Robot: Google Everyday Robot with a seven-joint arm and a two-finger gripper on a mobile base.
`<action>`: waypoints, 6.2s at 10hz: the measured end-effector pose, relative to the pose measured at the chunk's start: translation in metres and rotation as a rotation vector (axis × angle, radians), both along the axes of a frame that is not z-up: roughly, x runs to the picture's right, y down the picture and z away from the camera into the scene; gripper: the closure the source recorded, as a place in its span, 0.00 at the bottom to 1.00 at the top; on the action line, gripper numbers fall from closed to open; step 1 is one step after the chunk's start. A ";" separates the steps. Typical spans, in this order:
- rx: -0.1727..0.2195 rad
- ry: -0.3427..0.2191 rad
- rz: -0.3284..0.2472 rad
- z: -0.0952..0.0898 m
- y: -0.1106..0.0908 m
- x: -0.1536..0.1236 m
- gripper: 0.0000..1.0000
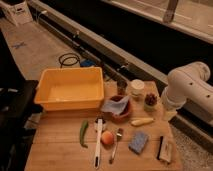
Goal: Place grapes in metal cup
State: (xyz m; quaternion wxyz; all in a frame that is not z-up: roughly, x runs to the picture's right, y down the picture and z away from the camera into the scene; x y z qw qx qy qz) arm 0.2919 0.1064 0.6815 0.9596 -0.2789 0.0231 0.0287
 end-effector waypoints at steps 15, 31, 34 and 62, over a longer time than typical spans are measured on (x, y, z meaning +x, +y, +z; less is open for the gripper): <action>0.000 0.000 0.000 0.000 0.000 0.000 0.35; 0.099 -0.115 0.121 0.016 -0.093 0.018 0.35; 0.101 -0.115 0.123 0.016 -0.093 0.018 0.35; -0.005 -0.146 0.292 0.179 -0.049 -0.011 0.89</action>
